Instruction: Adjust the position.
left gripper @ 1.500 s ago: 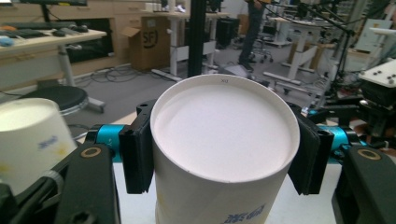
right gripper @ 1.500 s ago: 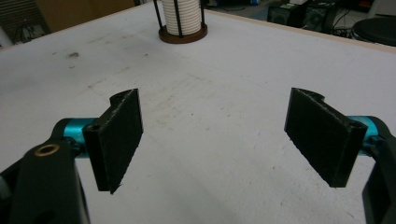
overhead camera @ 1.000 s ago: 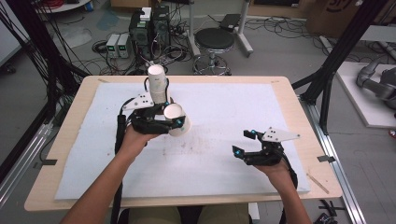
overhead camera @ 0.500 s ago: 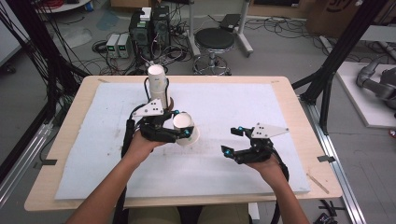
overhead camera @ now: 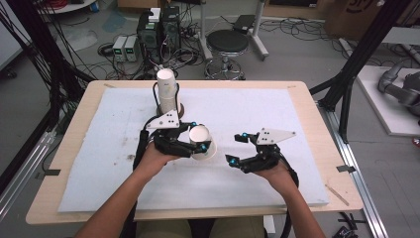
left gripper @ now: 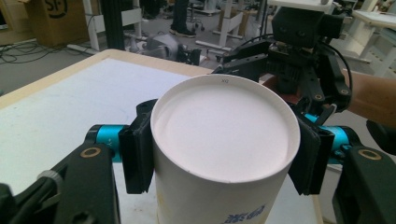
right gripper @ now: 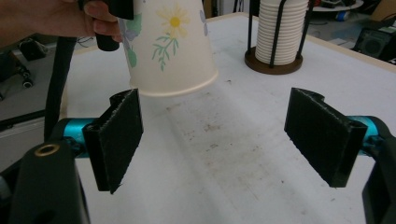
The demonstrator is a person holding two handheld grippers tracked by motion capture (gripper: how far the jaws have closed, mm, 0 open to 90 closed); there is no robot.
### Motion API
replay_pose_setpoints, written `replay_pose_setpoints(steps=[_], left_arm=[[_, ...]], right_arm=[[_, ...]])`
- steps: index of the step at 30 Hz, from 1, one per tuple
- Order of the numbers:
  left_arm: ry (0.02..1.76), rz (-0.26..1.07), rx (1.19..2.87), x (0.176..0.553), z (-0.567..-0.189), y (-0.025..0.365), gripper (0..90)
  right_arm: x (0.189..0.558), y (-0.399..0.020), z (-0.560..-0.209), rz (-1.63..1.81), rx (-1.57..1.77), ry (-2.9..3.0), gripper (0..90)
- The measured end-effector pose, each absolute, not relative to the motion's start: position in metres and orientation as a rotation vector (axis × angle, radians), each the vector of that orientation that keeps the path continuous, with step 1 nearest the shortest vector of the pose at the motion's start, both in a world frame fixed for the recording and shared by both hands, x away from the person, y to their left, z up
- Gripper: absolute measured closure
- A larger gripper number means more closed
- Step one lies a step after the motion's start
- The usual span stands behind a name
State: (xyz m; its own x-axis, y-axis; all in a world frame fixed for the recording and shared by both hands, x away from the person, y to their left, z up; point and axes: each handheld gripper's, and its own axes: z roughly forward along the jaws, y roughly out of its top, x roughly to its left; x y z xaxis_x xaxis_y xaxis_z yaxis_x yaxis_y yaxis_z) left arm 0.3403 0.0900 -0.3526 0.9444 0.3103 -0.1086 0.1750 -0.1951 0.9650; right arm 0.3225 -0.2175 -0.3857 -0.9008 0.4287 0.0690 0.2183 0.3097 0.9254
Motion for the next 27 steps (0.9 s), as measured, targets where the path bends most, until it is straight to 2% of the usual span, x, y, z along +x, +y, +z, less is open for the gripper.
replay_pose_setpoints(steps=[27], left_arm=[[0.196, -0.027, 1.789, 0.328, -0.356, 0.065, 35.9]], right_arm=[[0.314, -0.186, -0.392, 1.75, 0.377, 2.514, 20.0]])
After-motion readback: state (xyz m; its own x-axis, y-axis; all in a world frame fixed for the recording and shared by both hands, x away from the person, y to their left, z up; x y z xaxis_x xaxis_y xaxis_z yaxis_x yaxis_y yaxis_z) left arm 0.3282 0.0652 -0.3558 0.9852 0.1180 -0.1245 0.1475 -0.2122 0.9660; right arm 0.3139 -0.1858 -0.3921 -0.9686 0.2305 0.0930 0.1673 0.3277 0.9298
